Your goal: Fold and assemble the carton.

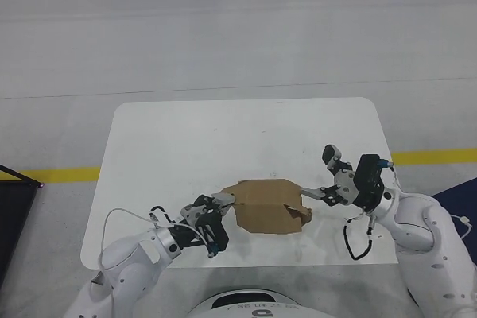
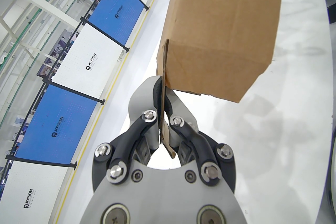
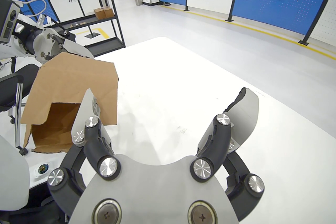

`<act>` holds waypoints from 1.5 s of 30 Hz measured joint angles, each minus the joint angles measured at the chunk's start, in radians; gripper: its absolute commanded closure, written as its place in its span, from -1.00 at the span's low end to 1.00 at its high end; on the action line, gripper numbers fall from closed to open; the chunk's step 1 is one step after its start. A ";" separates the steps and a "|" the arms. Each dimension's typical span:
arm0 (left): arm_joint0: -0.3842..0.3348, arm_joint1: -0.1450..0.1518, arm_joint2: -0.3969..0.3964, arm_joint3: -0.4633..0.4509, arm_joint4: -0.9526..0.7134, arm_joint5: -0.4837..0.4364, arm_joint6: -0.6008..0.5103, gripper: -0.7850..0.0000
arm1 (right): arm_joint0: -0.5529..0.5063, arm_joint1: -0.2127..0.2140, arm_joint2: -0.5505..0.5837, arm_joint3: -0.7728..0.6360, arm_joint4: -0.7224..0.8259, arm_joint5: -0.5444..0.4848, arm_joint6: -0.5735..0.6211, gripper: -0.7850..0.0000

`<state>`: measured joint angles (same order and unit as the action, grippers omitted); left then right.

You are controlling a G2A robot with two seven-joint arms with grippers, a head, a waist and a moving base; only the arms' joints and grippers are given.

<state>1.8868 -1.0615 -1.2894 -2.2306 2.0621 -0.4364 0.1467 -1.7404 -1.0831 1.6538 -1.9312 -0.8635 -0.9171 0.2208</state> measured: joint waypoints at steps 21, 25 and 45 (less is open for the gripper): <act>0.007 0.001 -0.005 0.027 -0.164 0.046 0.059 1.00 | -0.010 0.016 -0.034 -0.015 -0.029 -0.029 0.018 -1.00; 0.010 0.001 -0.024 0.042 -0.261 0.033 0.094 1.00 | -0.023 0.020 -0.014 -0.010 -0.014 -0.046 0.000 -1.00; 0.006 0.010 -0.047 0.058 -0.241 0.059 0.108 1.00 | -0.041 0.034 0.028 -0.012 0.088 -0.031 -0.024 -1.00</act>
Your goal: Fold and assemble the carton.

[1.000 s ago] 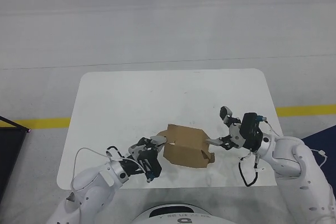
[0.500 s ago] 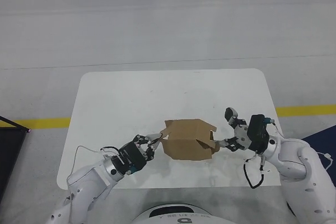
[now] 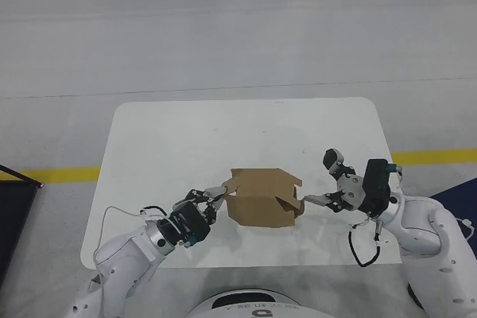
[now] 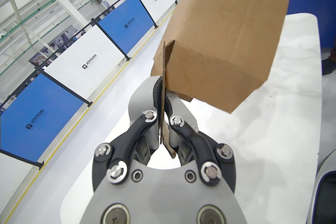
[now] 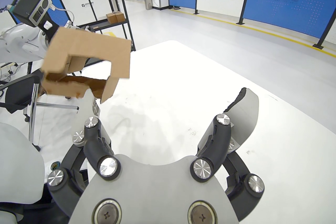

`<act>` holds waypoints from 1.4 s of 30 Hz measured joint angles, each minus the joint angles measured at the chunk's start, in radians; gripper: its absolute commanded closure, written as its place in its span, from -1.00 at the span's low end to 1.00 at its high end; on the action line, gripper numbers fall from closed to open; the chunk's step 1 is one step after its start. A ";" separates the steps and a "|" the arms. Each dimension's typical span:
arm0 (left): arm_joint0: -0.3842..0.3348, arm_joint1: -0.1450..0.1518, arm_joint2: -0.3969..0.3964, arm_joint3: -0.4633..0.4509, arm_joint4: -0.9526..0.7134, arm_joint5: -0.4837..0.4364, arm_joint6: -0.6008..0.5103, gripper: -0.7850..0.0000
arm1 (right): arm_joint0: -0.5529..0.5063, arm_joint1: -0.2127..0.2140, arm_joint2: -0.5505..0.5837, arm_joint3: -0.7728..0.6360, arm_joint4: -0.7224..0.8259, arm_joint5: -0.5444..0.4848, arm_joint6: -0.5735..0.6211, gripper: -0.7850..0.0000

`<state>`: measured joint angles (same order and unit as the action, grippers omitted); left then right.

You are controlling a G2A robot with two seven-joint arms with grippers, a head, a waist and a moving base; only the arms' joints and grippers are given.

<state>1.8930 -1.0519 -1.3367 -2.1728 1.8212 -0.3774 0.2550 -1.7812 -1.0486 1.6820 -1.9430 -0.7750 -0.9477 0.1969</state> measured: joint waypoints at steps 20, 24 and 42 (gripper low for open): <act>0.011 0.008 0.026 -0.027 0.046 -0.022 0.027 1.00 | 0.013 0.002 -0.079 -0.033 -0.065 0.080 0.033 -1.00; 0.009 0.010 0.028 -0.023 0.027 -0.035 0.049 1.00 | 0.010 0.003 -0.082 -0.028 -0.074 0.091 0.023 -1.00; -0.015 0.021 0.038 -0.004 0.013 -0.103 0.134 1.00 | 0.005 0.011 -0.073 -0.015 -0.054 0.094 0.018 -1.00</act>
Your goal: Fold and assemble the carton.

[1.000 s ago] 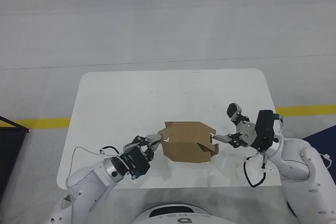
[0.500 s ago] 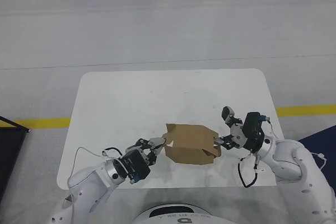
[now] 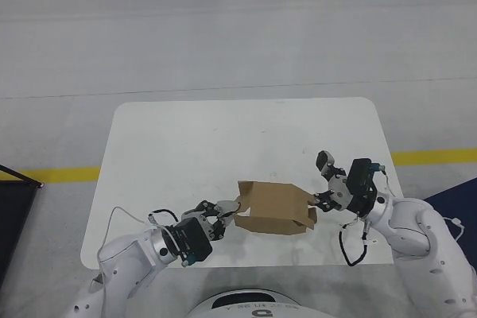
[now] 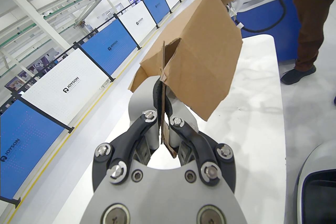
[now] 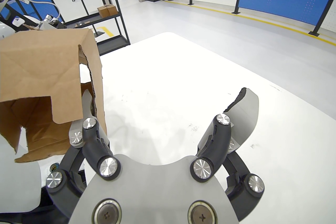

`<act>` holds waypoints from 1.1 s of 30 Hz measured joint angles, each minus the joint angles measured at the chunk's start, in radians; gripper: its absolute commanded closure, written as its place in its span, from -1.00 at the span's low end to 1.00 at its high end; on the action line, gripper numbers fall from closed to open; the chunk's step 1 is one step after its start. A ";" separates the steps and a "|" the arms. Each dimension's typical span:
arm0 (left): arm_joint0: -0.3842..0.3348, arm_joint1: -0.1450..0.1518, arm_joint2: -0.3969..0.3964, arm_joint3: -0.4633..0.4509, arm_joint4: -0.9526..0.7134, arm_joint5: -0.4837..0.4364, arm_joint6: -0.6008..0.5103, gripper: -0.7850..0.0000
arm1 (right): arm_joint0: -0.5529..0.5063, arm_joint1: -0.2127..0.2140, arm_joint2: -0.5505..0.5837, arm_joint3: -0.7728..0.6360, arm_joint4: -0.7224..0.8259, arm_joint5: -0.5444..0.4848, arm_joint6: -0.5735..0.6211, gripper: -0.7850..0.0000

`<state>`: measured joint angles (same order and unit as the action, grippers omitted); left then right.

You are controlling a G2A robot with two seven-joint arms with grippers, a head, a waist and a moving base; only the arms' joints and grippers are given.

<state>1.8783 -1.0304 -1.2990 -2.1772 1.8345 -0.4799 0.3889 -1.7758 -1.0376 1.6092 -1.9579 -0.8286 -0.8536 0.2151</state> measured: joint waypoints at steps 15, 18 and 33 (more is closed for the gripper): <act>0.015 0.005 -0.002 -0.005 0.003 0.041 -0.029 1.00 | -0.044 0.011 0.076 0.008 0.042 -0.033 -0.030 -1.00; 0.018 0.006 -0.003 -0.005 0.003 0.046 -0.027 1.00 | -0.055 0.013 0.100 0.011 0.048 -0.031 -0.035 -1.00; 0.028 0.013 0.003 -0.014 0.019 0.051 -0.016 1.00 | -0.067 0.017 0.084 -0.105 0.054 -0.064 -0.021 -1.00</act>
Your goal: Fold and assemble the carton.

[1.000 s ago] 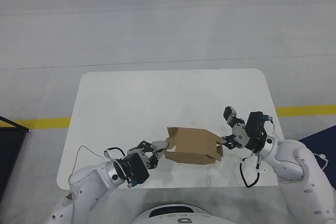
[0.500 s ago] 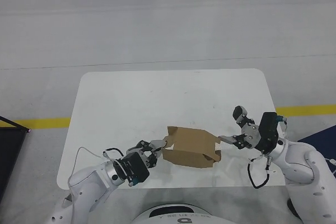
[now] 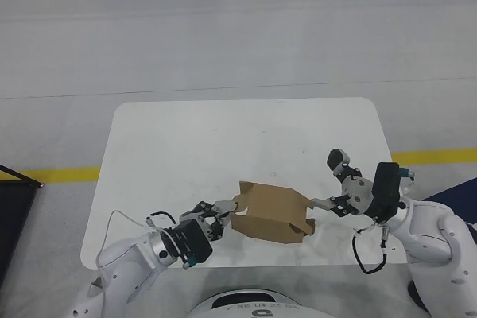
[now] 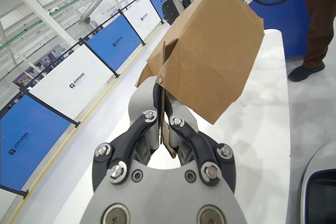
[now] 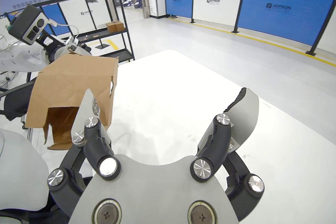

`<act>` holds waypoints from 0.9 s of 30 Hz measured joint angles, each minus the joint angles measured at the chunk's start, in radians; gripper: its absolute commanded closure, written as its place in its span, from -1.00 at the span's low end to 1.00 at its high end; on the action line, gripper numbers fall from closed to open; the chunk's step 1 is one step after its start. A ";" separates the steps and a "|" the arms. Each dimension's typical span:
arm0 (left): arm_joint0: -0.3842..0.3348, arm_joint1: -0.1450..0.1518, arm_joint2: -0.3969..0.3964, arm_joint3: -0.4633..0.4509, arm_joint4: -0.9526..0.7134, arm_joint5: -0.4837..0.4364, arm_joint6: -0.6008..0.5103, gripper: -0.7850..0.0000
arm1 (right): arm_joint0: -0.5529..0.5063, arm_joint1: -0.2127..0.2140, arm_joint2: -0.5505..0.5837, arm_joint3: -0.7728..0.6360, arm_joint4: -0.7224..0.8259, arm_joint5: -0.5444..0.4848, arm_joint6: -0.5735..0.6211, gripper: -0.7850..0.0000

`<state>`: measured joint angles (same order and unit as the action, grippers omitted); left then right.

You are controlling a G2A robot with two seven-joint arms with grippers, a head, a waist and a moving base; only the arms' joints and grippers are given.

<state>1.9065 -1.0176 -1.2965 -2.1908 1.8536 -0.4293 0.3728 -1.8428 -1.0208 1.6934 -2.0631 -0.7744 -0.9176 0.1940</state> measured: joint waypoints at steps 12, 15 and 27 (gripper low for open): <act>-0.013 0.003 0.004 0.015 -0.042 -0.010 -0.005 1.00 | 0.047 0.004 -0.085 -0.026 -0.123 -0.008 0.061 -1.00; -0.019 0.003 0.002 0.021 -0.059 -0.019 -0.007 1.00 | 0.053 0.007 -0.085 -0.024 -0.144 -0.034 0.058 -1.00; -0.057 0.006 0.011 0.046 -0.138 -0.102 -0.027 1.00 | 0.065 0.017 -0.069 -0.049 -0.237 -0.078 0.054 -1.00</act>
<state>1.8499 -1.0116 -1.2859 -2.1453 1.7159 -0.5310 0.3457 -1.7781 -1.0040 1.6248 -2.1116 -1.0115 -0.9952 0.2482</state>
